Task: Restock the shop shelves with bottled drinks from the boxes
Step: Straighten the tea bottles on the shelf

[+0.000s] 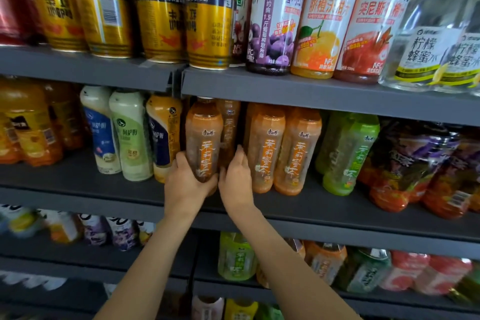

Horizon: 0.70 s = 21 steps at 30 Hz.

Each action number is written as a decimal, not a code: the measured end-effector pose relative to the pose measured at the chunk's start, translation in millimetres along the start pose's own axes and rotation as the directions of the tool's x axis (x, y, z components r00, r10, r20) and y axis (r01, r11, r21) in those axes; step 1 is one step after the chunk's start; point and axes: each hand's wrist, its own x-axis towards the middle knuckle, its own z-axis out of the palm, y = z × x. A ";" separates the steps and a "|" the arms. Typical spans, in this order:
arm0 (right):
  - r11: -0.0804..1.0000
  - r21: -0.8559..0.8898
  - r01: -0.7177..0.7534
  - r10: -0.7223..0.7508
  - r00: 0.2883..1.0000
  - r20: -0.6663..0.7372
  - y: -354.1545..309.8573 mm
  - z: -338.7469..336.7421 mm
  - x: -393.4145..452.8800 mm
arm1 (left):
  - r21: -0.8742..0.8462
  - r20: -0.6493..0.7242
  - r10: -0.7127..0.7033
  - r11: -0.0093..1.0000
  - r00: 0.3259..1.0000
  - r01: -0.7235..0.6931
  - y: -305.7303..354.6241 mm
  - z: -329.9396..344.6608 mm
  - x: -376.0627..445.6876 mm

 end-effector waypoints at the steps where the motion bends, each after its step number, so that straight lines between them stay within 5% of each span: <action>1: 0.999 0.012 -0.049 0.049 0.999 -0.013 -4.0 5.7 9.8 | 0.007 0.022 0.007 1.000 1.000 -0.007 -1.7 -5.8 0.2; 11: 0.895 0.214 -0.391 0.385 0.920 0.069 -11.1 30.5 67.1 | -0.032 0.052 0.008 0.999 0.999 -0.007 -10.6 -18.2 0.7; 21: 0.928 0.086 -0.363 0.371 0.923 -0.106 -8.5 37.1 32.8 | -0.030 0.063 0.040 0.999 0.997 -0.038 -19.6 -20.9 5.0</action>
